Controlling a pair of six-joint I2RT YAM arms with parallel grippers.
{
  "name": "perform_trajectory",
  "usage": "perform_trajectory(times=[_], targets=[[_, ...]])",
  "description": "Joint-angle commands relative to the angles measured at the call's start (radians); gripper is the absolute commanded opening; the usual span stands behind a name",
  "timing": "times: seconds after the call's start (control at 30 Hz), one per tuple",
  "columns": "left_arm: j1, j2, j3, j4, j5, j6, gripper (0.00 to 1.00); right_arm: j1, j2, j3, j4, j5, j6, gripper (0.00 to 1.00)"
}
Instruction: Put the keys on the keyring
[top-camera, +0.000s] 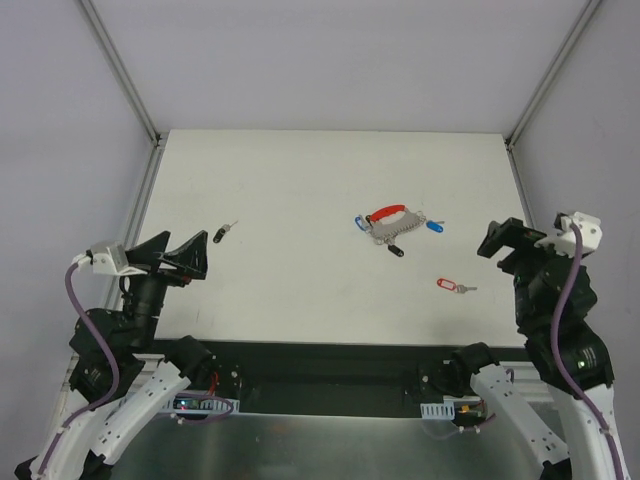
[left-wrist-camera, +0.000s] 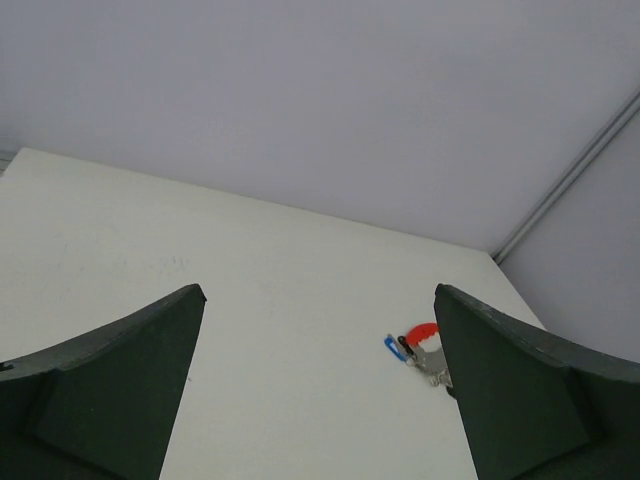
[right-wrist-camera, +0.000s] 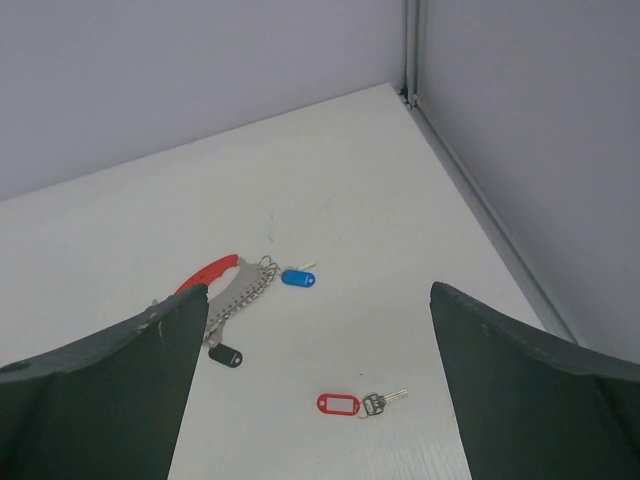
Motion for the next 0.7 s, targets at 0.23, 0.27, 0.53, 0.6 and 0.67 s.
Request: perform_trajectory(times=[0.23, 0.27, 0.53, 0.6, 0.67], targets=[[0.010, -0.126, -0.065, -0.004, -0.206, 0.180, 0.99, -0.004, -0.346, -0.248, 0.114, 0.205, -0.208, 0.96], [0.009, -0.129, -0.077, -0.001, -0.207, 0.185, 0.99, -0.004, -0.362, -0.267, 0.127, 0.222, -0.208, 0.96], [0.010, -0.267, -0.183, 0.036, -0.147, 0.249, 0.99, -0.004, -0.443, -0.388, 0.212, 0.305, -0.193, 0.96], [0.012, -0.268, -0.201, 0.036, -0.169, 0.249, 0.99, -0.004, -0.465, -0.405, 0.226, 0.305, -0.187, 0.96], [0.018, -0.268, -0.206, 0.034, -0.166, 0.274, 0.99, -0.002, -0.479, -0.422, 0.232, 0.301, -0.179, 0.96]])
